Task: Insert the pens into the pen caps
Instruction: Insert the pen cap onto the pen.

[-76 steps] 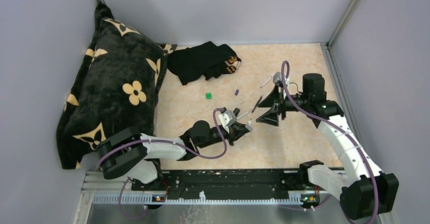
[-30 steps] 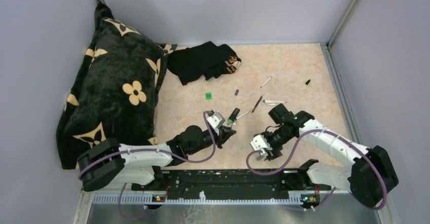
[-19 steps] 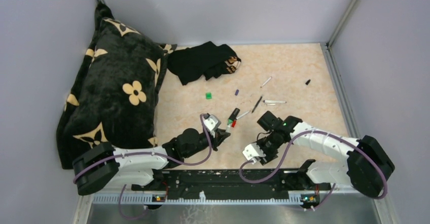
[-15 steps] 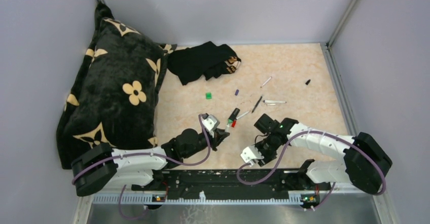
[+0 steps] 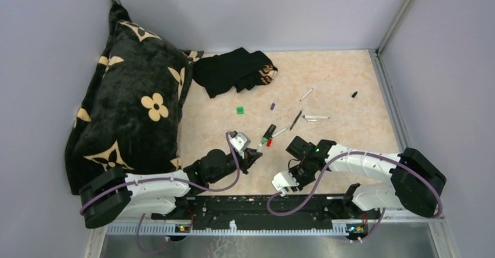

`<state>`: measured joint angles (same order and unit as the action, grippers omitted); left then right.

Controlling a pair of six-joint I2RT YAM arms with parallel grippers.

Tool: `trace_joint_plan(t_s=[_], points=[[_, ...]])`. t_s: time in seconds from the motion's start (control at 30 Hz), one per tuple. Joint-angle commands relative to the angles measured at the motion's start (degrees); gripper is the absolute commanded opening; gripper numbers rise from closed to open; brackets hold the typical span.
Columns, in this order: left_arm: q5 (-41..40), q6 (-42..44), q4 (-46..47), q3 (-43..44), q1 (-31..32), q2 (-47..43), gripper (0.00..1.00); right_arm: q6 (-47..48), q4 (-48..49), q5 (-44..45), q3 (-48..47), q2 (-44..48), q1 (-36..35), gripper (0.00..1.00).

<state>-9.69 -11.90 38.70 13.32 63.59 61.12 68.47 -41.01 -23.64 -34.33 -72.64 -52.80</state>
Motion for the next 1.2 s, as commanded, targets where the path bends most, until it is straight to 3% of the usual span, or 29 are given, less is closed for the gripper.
trace_joint_plan(t_s=[0.0, 0.4, 0.63, 1.17], points=[[-0.84, -0.23, -0.76, -1.31, -0.14, -1.68, 0.00, -1.54, 1.75, 3.72, 0.45, -2.17, -1.87, 0.22], [0.17, -0.53, -0.74, -1.67, -0.14, -2.46, 0.00, -3.35, 2.07, 7.99, 1.72, -2.39, -2.71, 0.04], [0.89, -0.58, -0.55, -1.61, -0.09, -2.58, 0.00, -4.64, 1.54, 8.89, 0.49, -2.80, -2.74, 0.15], [1.33, -0.14, -0.21, -0.68, -0.14, -1.53, 0.00, -5.19, -0.65, 10.66, 0.31, -1.51, -2.73, 0.25]])
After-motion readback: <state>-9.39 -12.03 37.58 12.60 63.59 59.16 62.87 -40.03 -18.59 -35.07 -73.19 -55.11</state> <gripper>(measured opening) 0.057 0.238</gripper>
